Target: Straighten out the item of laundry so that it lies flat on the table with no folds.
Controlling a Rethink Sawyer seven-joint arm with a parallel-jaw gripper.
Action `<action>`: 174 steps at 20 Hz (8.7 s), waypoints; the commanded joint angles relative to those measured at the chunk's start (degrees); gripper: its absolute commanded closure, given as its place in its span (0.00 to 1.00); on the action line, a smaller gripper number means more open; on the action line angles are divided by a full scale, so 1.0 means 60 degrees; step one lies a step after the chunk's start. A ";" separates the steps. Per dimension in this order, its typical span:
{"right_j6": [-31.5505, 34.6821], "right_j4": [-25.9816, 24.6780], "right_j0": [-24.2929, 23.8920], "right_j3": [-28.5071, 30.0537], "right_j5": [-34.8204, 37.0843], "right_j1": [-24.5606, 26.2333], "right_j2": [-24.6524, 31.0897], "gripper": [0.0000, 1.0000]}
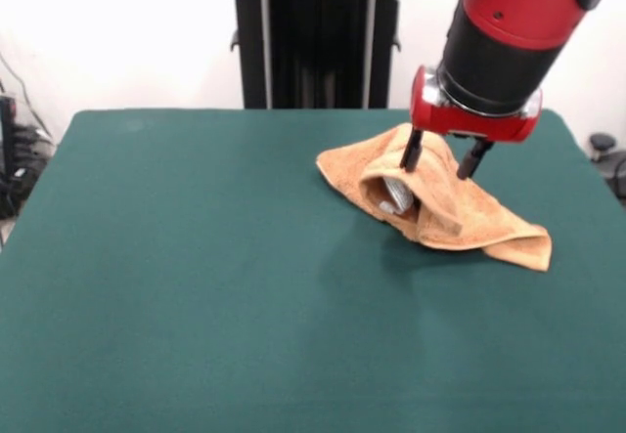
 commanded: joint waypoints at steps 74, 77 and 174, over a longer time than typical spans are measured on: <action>0.1852 0.0634 0.1074 0.4282 -0.6484 0.0744 0.0261 0.00; 0.1816 0.0606 0.0988 0.4258 -0.6906 0.0999 0.0354 0.00; 0.1699 0.9551 0.0488 -1.1499 0.6487 0.8440 -0.9728 1.00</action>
